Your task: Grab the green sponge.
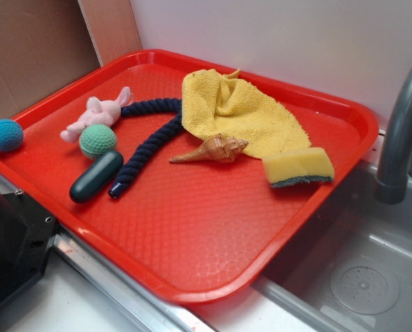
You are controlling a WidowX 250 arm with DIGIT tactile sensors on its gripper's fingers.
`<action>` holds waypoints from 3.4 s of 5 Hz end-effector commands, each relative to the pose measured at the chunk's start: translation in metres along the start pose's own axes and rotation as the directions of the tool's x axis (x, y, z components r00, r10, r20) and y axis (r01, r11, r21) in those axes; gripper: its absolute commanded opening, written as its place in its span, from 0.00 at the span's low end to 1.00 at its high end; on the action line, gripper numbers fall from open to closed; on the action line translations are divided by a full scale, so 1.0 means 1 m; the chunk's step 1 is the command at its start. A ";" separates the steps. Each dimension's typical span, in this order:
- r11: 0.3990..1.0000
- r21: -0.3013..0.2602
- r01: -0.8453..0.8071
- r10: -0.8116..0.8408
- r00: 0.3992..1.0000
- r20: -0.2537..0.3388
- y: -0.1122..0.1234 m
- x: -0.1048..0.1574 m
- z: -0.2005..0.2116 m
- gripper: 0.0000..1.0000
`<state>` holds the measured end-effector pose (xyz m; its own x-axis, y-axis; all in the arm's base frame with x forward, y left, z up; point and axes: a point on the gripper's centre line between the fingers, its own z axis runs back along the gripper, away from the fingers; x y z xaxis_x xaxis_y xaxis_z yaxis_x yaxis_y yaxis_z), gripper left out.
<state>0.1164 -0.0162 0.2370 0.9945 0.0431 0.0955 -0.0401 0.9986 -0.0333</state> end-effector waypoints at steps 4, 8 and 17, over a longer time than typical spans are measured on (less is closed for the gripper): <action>0.814 -0.132 0.565 -0.557 0.825 0.096 -0.121 0.093 -0.097 1.00; 0.580 -0.134 0.804 -0.802 0.592 0.084 -0.150 0.121 -0.190 1.00; 0.500 -0.101 0.860 -0.860 0.507 0.064 -0.163 0.107 -0.185 1.00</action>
<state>0.2483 -0.1761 0.0574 0.5296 -0.8423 0.1002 0.8482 0.5266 -0.0570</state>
